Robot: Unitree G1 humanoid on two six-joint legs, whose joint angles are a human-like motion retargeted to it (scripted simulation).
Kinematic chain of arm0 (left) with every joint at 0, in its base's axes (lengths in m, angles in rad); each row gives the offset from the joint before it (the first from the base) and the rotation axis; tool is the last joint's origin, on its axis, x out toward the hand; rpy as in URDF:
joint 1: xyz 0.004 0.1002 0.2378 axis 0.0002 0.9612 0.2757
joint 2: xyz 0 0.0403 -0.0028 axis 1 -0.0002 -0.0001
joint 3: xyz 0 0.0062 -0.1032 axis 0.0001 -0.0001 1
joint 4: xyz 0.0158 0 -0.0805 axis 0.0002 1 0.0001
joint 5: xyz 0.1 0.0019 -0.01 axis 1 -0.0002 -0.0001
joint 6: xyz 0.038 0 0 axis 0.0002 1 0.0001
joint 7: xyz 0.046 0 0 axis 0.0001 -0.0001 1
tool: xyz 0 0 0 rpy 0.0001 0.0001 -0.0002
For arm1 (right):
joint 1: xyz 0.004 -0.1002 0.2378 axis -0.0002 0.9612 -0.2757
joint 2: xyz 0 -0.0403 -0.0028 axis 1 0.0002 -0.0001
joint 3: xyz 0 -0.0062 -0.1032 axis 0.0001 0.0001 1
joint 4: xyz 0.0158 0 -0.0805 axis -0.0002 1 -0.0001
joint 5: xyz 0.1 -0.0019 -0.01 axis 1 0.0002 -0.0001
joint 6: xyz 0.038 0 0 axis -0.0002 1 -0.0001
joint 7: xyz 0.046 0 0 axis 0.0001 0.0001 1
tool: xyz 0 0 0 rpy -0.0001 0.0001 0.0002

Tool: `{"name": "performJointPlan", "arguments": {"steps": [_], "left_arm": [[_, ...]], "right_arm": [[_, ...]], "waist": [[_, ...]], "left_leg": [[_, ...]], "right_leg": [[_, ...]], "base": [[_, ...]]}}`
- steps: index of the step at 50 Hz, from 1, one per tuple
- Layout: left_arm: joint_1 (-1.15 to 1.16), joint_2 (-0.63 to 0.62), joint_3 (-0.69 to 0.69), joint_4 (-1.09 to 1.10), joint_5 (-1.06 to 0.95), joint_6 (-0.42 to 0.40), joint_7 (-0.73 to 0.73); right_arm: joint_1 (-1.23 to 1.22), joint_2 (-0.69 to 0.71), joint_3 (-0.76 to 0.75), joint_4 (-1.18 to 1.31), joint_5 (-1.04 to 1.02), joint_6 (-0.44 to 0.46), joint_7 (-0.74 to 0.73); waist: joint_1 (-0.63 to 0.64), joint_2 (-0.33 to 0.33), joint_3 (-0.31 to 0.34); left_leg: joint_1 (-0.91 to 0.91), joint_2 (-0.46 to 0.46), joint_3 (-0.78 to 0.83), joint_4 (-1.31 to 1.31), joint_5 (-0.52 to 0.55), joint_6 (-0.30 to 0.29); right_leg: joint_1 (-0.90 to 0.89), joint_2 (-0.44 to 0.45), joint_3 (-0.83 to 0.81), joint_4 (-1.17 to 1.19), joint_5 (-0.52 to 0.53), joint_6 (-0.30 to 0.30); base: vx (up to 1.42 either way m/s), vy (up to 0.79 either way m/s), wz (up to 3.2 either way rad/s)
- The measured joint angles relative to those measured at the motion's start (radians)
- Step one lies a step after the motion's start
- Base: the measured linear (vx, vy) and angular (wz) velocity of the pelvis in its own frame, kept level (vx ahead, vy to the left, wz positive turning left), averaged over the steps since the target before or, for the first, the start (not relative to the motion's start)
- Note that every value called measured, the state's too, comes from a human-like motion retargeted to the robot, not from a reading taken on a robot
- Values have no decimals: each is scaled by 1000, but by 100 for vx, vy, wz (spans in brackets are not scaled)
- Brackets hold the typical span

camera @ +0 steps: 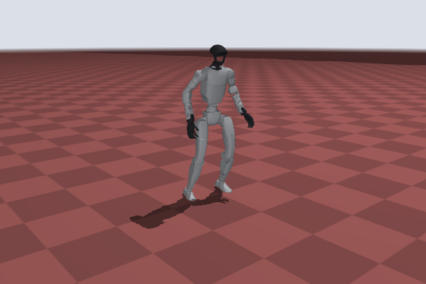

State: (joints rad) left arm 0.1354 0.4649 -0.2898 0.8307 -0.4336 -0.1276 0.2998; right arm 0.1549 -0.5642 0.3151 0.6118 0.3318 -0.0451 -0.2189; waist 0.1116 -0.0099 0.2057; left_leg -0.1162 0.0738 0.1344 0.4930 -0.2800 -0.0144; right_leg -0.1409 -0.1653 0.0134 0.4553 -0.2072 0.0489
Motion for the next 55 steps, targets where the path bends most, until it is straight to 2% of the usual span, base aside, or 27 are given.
{"name": "performJointPlan", "arguments": {"steps": [3,5,7,12,14,17,18,19,22,23,25,27,28,30,32,33,35,39,43,45,46,47,49,50,52,53,55], "left_arm": [[119,-23,28,-33,78,1,-145],[170,-48,27,-29,109,1,-202],[181,-68,18,-10,112,13,-214],[135,-68,-2,12,118,35,-207],[119,-52,-23,2,120,33,-199],[104,-21,-45,-20,124,32,-193],[100,-5,-47,-30,120,36,-192],[94,19,-45,-43,104,43,-187],[83,114,-13,-75,39,51,-150],[87,146,7,-74,22,48,-128],[88,187,52,-50,-10,54,-79],[73,185,84,6,-22,61,-51],[74,176,93,30,-23,57,-51],[98,158,97,40,-8,38,-81],[141,143,92,11,37,15,-149],[161,139,89,-8,55,4,-177],[186,134,79,-39,70,-4,-206],[148,131,46,-30,66,18,-212],[68,127,7,17,61,31,-194],[27,128,-10,29,64,34,-180],[6,130,-13,31,60,38,-169],[-19,135,-15,32,51,42,-156],[-77,154,-8,32,22,50,-123],[-102,166,-1,33,9,53,-107],[-119,176,26,39,-10,64,-66],[-112,169,36,46,-18,67,-44],[-93,138,37,77,-20,66,-11]], "right_arm": [[111,6,-53,-82,-6,-1,135],[154,23,-72,-76,-23,6,198],[161,30,-71,-41,-52,22,216],[140,33,-62,55,-64,48,196],[140,25,-61,73,-53,52,211],[137,-9,-69,72,-48,55,234],[132,-28,-77,64,-46,58,235],[121,-51,-89,53,-36,62,231],[83,-129,-132,25,24,54,185],[76,-153,-145,24,49,41,155],[63,-179,-156,45,79,22,92],[43,-163,-132,93,50,24,56],[45,-150,-119,107,27,28,53],[78,-121,-112,96,7,26,82],[124,-91,-125,60,10,14,152],[138,-76,-131,50,12,9,183],[139,-54,-132,60,15,10,216],[42,-43,-94,168,1,43,200],[-53,-57,-59,250,16,52,180],[-72,-65,-62,250,36,48,174],[-77,-69,-68,245,52,49,173],[-86,-75,-73,240,67,51,169],[-114,-94,-69,236,94,52,145],[-127,-107,-61,235,102,48,128],[-136,-121,-46,223,116,31,86],[-129,-117,-46,212,119,26,70],[-94,-84,-60,181,112,23,33]], "waist": [[-15,-3,-80],[-32,5,-96],[-46,9,-97],[-35,0,-36],[-26,-7,-17],[-28,-1,20],[-30,5,42],[-32,10,72],[-38,13,150],[-35,8,160],[-26,-2,156],[-11,-16,91],[-3,-21,52],[4,-29,-26],[-8,-41,-90],[-16,-43,-106],[-27,-42,-118],[-20,-26,-67],[-12,-8,-12],[-10,-3,7],[-9,-1,24],[-7,2,45],[-5,8,106],[-4,11,135],[2,12,161],[5,7,156],[8,-14,103]], "left_leg": [[105,-16,-42,-380,497,-105],[141,-4,-64,-497,655,-175],[138,5,-34,-488,649,-188],[161,1,51,-386,594,-158],[171,-3,28,-356,576,-153],[189,1,-27,-323,580,-147],[199,5,-42,-296,536,-136],[208,10,-51,-234,416,-117],[185,25,-53,54,-89,-32],[157,31,-49,152,-213,14],[69,41,-45,322,-325,113],[5,50,-20,295,-219,102],[12,48,-11,209,-122,67],[67,33,-21,-36,149,-11],[115,19,-31,-263,437,-103],[136,19,-23,-340,524,-150],[164,25,7,-416,572,-201],[182,20,6,-409,541,-180],[167,14,-27,-331,427,-146],[156,11,-53,-296,416,-139],[156,9,-62,-267,375,-132],[156,9,-67,-224,301,-120],[138,20,-64,-50,10,-62],[115,28,-64,64,-147,-18],[21,47,-70,302,-304,106],[-9,52,-64,352,-310,135],[-20,49,-40,290,-230,111]], "right_leg": [[111,12,24,-394,531,114],[136,28,57,-474,653,187],[134,34,64,-463,637,211],[161,-5,0,-401,567,162],[176,-13,40,-390,553,162],[210,-2,131,-384,592,153],[220,0,139,-353,549,131],[225,1,133,-282,419,99],[178,-11,88,51,-129,3],[142,-15,78,164,-268,-41],[47,-15,77,351,-408,-130],[-23,-9,81,327,-305,-123],[-17,-6,80,240,-199,-92],[52,1,85,-32,102,-1],[121,-6,82,-292,449,126],[145,-10,68,-369,560,174],[167,-13,18,-427,619,204],[171,11,-12,-388,526,146],[171,-3,-45,-345,423,102],[174,-13,-18,-337,426,95],[180,-16,11,-316,390,90],[184,-19,33,-279,319,82],[168,-27,35,-100,11,31],[143,-29,22,27,-162,-13],[28,-27,11,314,-364,-161],[-14,-28,13,385,-378,-197],[-43,-35,15,348,-294,-165]], "base": [[17,0,1],[8,-1,14],[0,0,0],[0,1,0],[0,0,0],[0,0,0],[-3,5,-7],[-5,6,-8],[-9,4,-2],[-8,0,0],[-3,-1,0],[6,-2,-6],[16,-5,-9],[19,-6,7],[16,-7,34],[11,-7,35],[5,-7,22],[-5,-3,-6],[-5,0,-3],[-4,0,20],[-4,0,24],[-5,1,26],[-8,1,29],[-10,0,22],[-4,0,6],[6,-2,-8],[19,-1,-9]]}}
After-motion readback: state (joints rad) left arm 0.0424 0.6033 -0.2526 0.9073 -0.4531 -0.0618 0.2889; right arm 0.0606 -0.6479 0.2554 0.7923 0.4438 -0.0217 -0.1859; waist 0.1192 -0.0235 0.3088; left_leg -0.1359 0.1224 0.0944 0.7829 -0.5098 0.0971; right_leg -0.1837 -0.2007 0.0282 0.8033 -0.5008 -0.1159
